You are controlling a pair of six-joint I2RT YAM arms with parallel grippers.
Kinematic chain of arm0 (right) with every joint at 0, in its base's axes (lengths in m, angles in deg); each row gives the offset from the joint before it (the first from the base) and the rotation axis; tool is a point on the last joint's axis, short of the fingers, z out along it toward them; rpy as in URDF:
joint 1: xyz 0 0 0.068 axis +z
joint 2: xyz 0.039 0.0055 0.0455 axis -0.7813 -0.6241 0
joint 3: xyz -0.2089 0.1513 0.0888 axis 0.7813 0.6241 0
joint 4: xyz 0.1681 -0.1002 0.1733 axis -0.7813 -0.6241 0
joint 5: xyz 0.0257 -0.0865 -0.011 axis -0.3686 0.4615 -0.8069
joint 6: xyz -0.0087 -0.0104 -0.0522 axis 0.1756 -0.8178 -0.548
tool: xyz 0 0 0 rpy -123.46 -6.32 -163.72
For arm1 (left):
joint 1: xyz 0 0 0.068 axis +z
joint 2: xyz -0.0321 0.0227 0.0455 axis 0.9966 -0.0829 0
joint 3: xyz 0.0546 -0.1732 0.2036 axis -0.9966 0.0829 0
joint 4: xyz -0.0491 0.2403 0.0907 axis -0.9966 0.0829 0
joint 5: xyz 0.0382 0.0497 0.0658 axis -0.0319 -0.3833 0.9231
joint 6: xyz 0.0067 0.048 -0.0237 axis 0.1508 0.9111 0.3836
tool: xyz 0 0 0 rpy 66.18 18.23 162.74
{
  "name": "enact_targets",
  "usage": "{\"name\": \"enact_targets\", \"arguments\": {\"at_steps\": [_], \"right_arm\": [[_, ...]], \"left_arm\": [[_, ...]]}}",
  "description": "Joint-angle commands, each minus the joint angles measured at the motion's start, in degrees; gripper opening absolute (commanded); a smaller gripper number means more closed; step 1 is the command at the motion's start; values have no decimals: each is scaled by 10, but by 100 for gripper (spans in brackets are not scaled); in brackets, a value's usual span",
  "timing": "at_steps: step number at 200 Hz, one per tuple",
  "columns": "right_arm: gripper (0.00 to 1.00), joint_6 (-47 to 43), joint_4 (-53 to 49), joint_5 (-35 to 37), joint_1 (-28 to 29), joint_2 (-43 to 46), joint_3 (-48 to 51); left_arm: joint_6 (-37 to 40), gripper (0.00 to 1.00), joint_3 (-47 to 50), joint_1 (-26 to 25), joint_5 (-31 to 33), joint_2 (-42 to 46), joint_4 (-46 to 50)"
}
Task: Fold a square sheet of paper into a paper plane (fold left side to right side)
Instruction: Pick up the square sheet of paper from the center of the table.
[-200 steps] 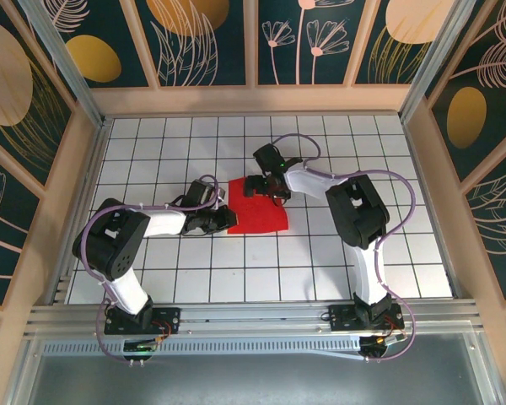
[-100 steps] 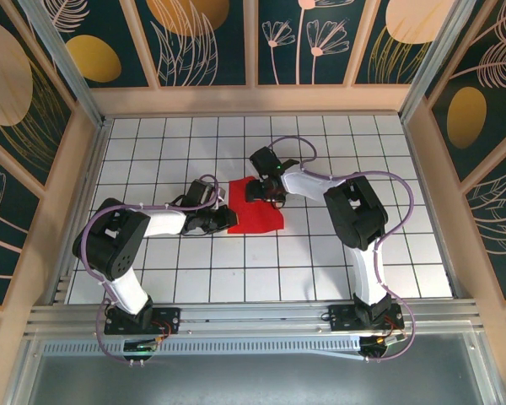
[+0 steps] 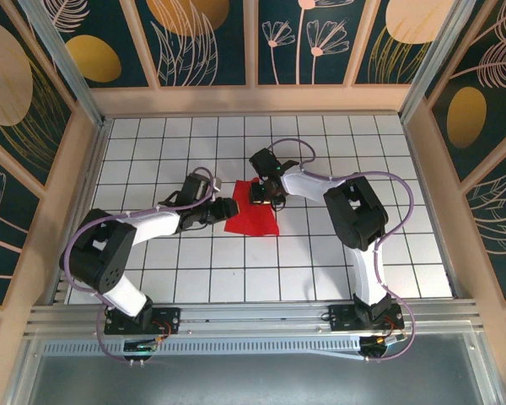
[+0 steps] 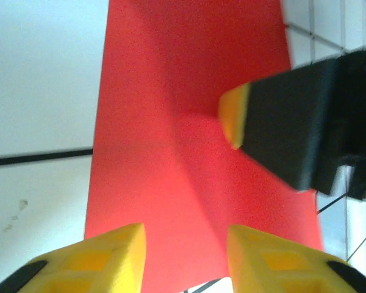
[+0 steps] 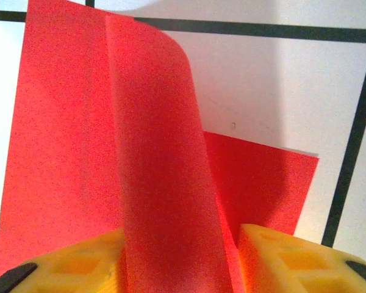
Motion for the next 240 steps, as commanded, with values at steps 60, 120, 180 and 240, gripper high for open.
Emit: {"name": "enact_targets", "arguments": {"at_steps": [60, 120, 180, 240], "right_arm": [[35, 4, 42, -86, -21, 68, 62], [29, 2, 96, -149, -62, 127, 116], [28, -23, 178, -257, -128, 225, 191], [27, -73, 187, -373, -164, 297, 205]], "left_arm": [[16, 53, 22, 131, -43, 112, -2], [13, 58, 60, 210, -129, 152, -51], [31, 68, 80, 218, -240, 185, -137], [2, 78, 89, 218, -333, 204, -243]]}}
